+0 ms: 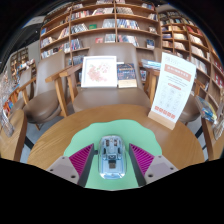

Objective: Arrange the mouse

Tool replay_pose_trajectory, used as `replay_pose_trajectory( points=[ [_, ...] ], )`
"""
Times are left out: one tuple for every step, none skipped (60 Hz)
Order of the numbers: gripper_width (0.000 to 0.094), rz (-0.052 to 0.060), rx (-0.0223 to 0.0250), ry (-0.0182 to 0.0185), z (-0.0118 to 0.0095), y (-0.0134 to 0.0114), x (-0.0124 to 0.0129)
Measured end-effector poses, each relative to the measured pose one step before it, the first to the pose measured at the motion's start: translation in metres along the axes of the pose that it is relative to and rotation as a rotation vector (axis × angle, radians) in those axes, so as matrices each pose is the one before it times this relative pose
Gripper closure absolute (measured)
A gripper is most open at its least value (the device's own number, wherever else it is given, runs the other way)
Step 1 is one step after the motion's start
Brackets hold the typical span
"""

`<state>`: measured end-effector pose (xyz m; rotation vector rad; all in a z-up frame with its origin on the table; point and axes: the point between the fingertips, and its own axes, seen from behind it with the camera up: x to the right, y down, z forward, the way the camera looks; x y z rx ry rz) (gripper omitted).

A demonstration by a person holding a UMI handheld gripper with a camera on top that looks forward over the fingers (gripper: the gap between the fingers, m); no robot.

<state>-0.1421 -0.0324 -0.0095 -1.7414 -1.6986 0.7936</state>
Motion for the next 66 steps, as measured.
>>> replay_pose_trajectory(
  points=[
    [0.0147,0.0075,-0.00105,-0.0001,-0.00286,-0.0001,0.00058],
    [0.0066,0.0089,0.00124,-0.0003,-0.00332,-0.00078,0.00042],
    [0.0084,0.009,0.00406,-0.00049,-0.00402,-0.00176,0.00057],
    [0.0109,0.0064,0.00742,-0.0045,-0.0046,-0.00237,-0.00064],
    [0.0115,0.0075,0.00906,-0.00151,-0.0047,-0.00387,-0.00077],
    [0.0109,0.0065,0.01203,-0.00306,-0.00655,-0.00349,-0.00045],
    [0.0102,0.0063,0.01392,-0.00334,-0.00728,-0.00407,-0.00063],
    [0.0095,0.0055,0.01452,-0.00355,-0.00803,-0.00425,-0.0007],
    [0.0087,0.0035,0.01383,-0.00226,-0.00925,-0.00376,0.00052],
    [0.0088,0.0013,0.01159,0.00224,-0.00946,-0.00336,-0.00081],
    [0.0089,0.0006,0.01249,0.00131,-0.01012,-0.00338,0.00035],
    [0.0088,0.0006,0.01181,0.0015,-0.01075,-0.00293,0.00073],
    [0.0085,0.0016,0.01162,0.00203,-0.01139,-0.00253,0.00093],
    [0.0085,0.002,0.01161,0.00214,-0.01184,-0.00225,0.00121],
    [0.0085,0.0009,0.00959,0.0022,-0.01197,-0.00134,0.00138],
    [0.0085,0.0001,0.00664,0.0015,-0.01255,-0.00072,0.00144],
    [0.0084,0.0012,0.00547,-0.00074,-0.01239,-0.00027,0.00259],
    [0.0084,-0.0006,0.00042,-0.00145,-0.0114,-0.00163,0.00254],
    [0.0087,-0.0017,0.00126,-0.00022,-0.01261,0.00387,-0.00187],
    [0.0085,-0.0016,-0.00039,-0.00205,-0.01234,0.00287,0.00077],
    [0.0085,-0.0013,-0.00041,-0.00034,-0.01226,0.00327,0.00135],
    [0.0085,-0.0009,0.00045,0.00122,-0.01162,0.00331,0.00181],
    [0.0088,-0.0023,0.00129,0.00081,-0.01167,0.00372,0.00188],
    [0.0087,-0.0039,0.00144,-0.00081,-0.01155,0.00372,0.00136],
    [0.0085,-0.0066,0.00211,-0.00189,-0.01109,0.00413,0.00099],
    [0.0085,-0.0074,0.00313,-0.0056,-0.01139,0.00287,0.00329],
    [0.0085,-0.008,0.00524,-0.00081,-0.01254,0.00411,-0.00056],
    [0.0084,-0.0064,0.00546,0.00072,-0.00828,0.00401,0.00145],
    [0.0085,-0.0063,0.00569,0.00061,-0.00986,0.00384,0.00172],
    [0.0085,-0.0075,0.00543,0.00014,-0.0097,0.00429,0.00155],
    [0.0085,-0.0083,0.00476,0.00032,-0.00978,0.00428,0.00153],
    [0.0084,-0.0074,0.0052,0.00233,-0.00933,0.00434,0.00144],
    [0.0083,-0.0062,0.00544,0.0034,-0.01038,0.00349,0.00192],
    [0.0084,-0.0061,0.00603,0.0042,-0.00812,0.00372,0.00158],
    [0.0084,-0.0072,0.00572,0.0028,-0.01091,0.00347,-0.00051],
    [0.0084,-0.0067,0.00722,0.00098,-0.00515,0.00376,0.00209],
    [0.0085,-0.0057,0.00549,0.00292,-0.00677,0.00364,0.002],
    [0.0084,-0.0034,0.00217,0.00609,-0.00595,0.00397,0.00236],
    [0.0087,-0.0014,-0.00066,0.00717,-0.00574,0.0044,0.00254],
    [0.0088,-0.0014,-0.00137,0.0041,-0.00903,0.00483,0.0006],
    [0.0087,-0.0014,-0.00117,0.00021,-0.00544,0.004,0.00043],
    [0.0086,-0.0031,0.00194,-0.00163,-0.00431,0.00211,-0.00018],
    [0.0089,-0.0029,0.00359,-0.00071,-0.0044,0.00232,0.00034],
    [0.0088,-0.0032,0.00313,0.00134,-0.00385,0.00194,0.00056],
    [0.009,-0.0039,0.00172,0.00167,-0.00359,0.00184,0.00043],
    [0.009,-0.0048,0.00056,0.00088,-0.00315,0.00233,0.00029],
    [0.009,-0.0056,0.0003,0.00036,-0.00339,0.00214,0.0],
    [0.0089,-0.0061,0.00024,-0.00014,-0.00293,0.00152,0.00001],
    [0.0086,-0.0057,0.00017,0.00082,-0.00283,0.00177,0.00019],
    [0.0084,-0.0039,0.00112,0.00276,-0.00298,0.00127,0.00059],
    [0.0077,-0.0025,0.00207,0.00355,-0.00246,0.001,0.0009],
    [0.0075,-0.0018,0.00365,0.00181,-0.00479,0.00247,0.00164],
    [0.0078,-0.0017,0.00225,0.00248,-0.00256,0.00052,0.0008],
    [0.0079,-0.0003,0.00197,0.00138,-0.00281,0.00016,0.00103],
    [0.0079,0.0013,0.00215,0.0001,-0.0024,0.00045,0.00029],
    [0.0081,0.0018,0.0003,-0.00077,-0.00218,0.00069,0.00011],
    [0.008,0.0004,-0.00001,0.00008,-0.00196,0.00049,0.00016],
    [0.0079,-0.0025,0.0013,0.00298,-0.0028,-0.00007,0.00152],
    [0.0078,-0.004,0.00442,0.00566,-0.00141,-0.00024,0.00121],
    [0.0077,-0.0018,0.00612,0.00641,-0.00114,-0.00094,0.00116],
    [0.0077,0.0005,0.00644,0.00578,-0.00117,-0.00117,0.00123],
    [0.0079,0.002,0.00633,0.00432,-0.00125,-0.00139,0.00103],
    [0.0078,0.0024,0.00499,0.00172,-0.00104,-0.0012,0.00045],
    [0.0079,0.0018,0.00371,-0.00018,-0.00201,-0.00041,0.00086],
    [0.008,0.0,0.00136,-0.00133,-0.00063,-0.0001,-0.00055],
    [0.0079,0.0003,0.00128,-0.00238,-0.00055,-0.00028,-0.00071]
  ],
)
